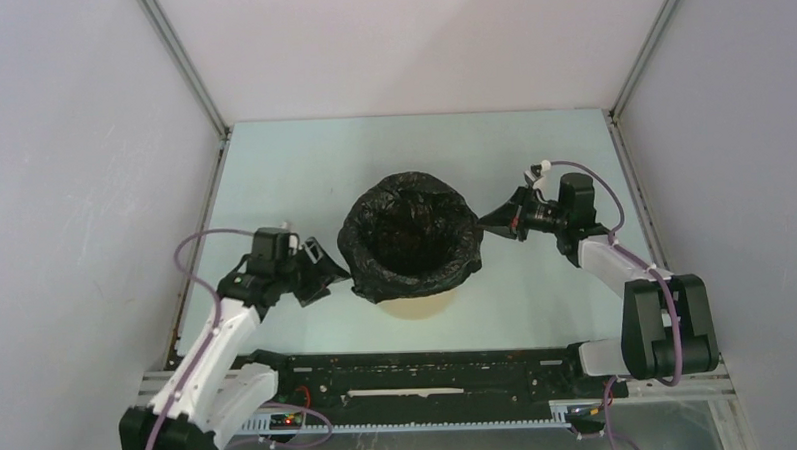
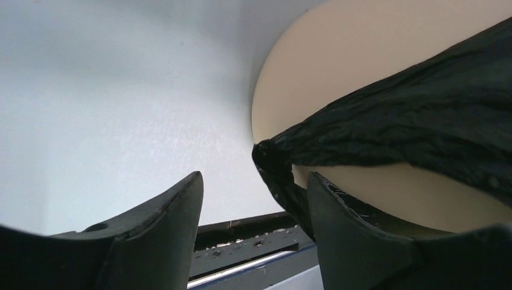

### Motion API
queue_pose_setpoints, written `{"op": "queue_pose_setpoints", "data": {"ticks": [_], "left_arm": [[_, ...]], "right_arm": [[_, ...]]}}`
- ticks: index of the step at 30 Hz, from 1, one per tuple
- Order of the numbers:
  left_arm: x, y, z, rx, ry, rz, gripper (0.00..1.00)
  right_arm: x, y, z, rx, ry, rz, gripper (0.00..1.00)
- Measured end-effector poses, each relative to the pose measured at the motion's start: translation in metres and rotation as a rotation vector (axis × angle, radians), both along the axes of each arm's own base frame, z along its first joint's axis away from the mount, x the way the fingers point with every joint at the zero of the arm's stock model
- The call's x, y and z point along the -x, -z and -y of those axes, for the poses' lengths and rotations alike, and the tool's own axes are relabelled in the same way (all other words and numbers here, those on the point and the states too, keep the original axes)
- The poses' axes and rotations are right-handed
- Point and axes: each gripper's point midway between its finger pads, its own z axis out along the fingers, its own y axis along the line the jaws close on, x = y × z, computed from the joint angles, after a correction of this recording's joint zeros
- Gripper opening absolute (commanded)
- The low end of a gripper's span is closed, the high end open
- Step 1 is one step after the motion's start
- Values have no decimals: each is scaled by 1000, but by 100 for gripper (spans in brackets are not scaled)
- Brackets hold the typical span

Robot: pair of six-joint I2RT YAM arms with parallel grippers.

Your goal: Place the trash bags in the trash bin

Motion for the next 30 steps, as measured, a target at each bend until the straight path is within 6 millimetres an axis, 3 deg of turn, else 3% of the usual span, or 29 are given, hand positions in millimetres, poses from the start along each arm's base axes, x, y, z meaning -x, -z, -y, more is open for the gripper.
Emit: {"op": "queue_pose_setpoints", "data": {"ticks": [5,8,10,11,14,16,19,22,25,26,28,30], "left_arm": [[15,-20,-22,13,-86,41,68],[21,-38,-26,70,-129,96,74],[15,-70,-20,190,-152,211,81],[12,-76,-20,206,-160,236,83],[-1,-128,-6,396,-142,445,84],[-2,-143,0,483,-128,506,86],[-2,-154,5,570,-123,534,84],[-3,-166,10,616,-94,551,70],[-8,-160,16,625,-77,505,57],[-10,-156,18,625,-78,483,56],[-12,-152,19,628,-80,458,68],[-13,-146,20,624,-86,434,72]], "right_arm": [[-1,-1,1,4,-1,2,0],[-3,-6,1,3,-3,11,0],[-4,-8,0,2,-7,19,0],[-4,-8,0,3,-9,21,0],[-3,-10,0,4,-15,18,0],[-2,-10,-1,6,-21,20,0],[-1,-9,-2,7,-28,12,0],[0,-10,-2,8,-30,11,0],[-1,-11,-3,8,-33,15,0],[-1,-11,-3,7,-35,16,0],[0,-11,-4,8,-38,14,0],[0,-11,-5,8,-40,15,0]]}}
